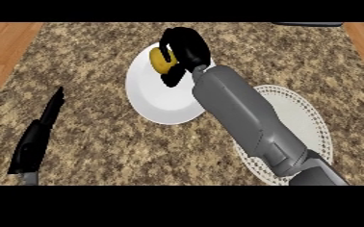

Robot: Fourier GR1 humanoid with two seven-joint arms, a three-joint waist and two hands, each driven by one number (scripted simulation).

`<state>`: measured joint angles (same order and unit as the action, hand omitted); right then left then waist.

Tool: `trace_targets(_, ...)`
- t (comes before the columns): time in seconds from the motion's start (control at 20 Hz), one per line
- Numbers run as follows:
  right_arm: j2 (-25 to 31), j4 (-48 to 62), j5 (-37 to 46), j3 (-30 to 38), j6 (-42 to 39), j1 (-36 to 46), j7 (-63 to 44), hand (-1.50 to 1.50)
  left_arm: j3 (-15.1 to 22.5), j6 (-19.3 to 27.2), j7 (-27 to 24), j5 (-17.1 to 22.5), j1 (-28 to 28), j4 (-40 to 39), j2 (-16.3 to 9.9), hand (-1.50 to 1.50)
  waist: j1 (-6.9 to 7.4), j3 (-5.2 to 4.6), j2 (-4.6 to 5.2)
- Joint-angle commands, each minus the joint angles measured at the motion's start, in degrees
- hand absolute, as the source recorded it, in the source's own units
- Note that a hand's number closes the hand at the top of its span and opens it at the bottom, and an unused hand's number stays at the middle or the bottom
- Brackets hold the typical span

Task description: Pick the lemon from the placemat and place it in the plate

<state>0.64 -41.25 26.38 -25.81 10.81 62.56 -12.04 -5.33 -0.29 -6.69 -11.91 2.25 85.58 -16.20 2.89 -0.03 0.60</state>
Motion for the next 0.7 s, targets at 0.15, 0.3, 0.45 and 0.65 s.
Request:
trace_targets(0.15, -0.6, 8.5, -12.1, -1.1, 7.0, 0.0, -1.3, -1.50, 1.5, -0.1, 0.2, -0.7, -1.9, -0.4, 1.4, 0.00, 2.21, 0.01, 0.60)
trace_targets(0.3, -0.6, 11.3, -15.0, -4.8, 7.7, 1.0, -2.5, -1.50, 0.0, -0.5, -1.9, -0.2, -2.0, -3.5, 0.6, 0.00, 2.08, -0.03, 0.57)
trace_targets(0.45, -0.6, 8.2, -19.5, -7.9, 12.2, -0.2, -1.1, -1.50, 0.5, -1.4, 1.9, -0.1, -1.8, 1.4, 0.2, 0.00, 2.16, 0.03, 0.32)
trace_targets(0.65, -0.6, 8.2, -22.6, 0.2, 16.1, 1.0, 7.1, -1.50, -0.3, -0.2, 0.7, -0.9, -2.2, -1.9, 0.4, 0.00, 0.02, 0.07, 0.19)
